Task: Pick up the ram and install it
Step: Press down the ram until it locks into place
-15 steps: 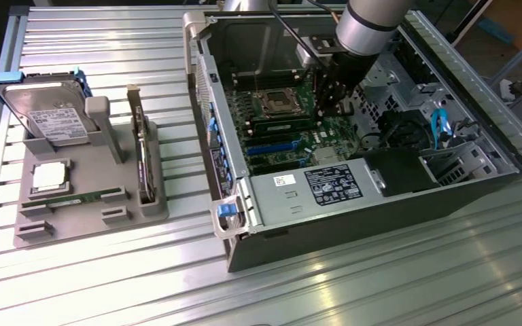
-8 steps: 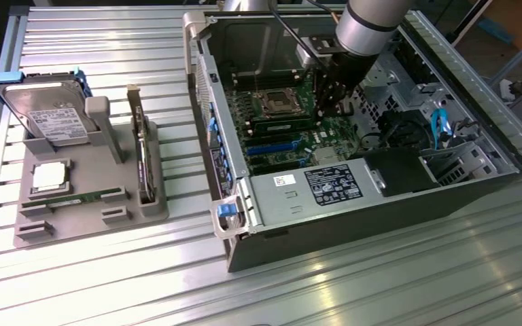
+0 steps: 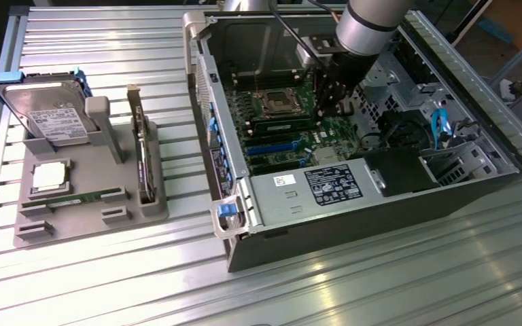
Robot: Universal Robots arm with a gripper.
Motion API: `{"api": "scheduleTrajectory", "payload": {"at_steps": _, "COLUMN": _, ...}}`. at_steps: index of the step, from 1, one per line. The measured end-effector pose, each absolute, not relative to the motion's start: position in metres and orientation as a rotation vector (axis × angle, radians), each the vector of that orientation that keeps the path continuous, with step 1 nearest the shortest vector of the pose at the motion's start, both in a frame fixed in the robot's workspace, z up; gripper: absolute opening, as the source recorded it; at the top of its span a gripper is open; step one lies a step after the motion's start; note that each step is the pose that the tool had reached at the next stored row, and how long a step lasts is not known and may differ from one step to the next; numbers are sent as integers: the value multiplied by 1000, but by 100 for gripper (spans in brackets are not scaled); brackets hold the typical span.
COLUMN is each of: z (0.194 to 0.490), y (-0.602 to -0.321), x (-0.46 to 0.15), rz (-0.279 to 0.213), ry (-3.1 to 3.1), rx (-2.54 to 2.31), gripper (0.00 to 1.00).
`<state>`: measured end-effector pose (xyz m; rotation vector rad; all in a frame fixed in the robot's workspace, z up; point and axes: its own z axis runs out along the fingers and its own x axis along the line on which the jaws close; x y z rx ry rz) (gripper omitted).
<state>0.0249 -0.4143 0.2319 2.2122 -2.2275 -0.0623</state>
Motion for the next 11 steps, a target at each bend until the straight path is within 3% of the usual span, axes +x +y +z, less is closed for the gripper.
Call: {"api": "scheduleTrajectory", "payload": {"at_steps": 11, "z": 243, "y": -414, "x": 25, "rz": -62, "ry": -2227, "rx": 2212, "gripper": 11}}
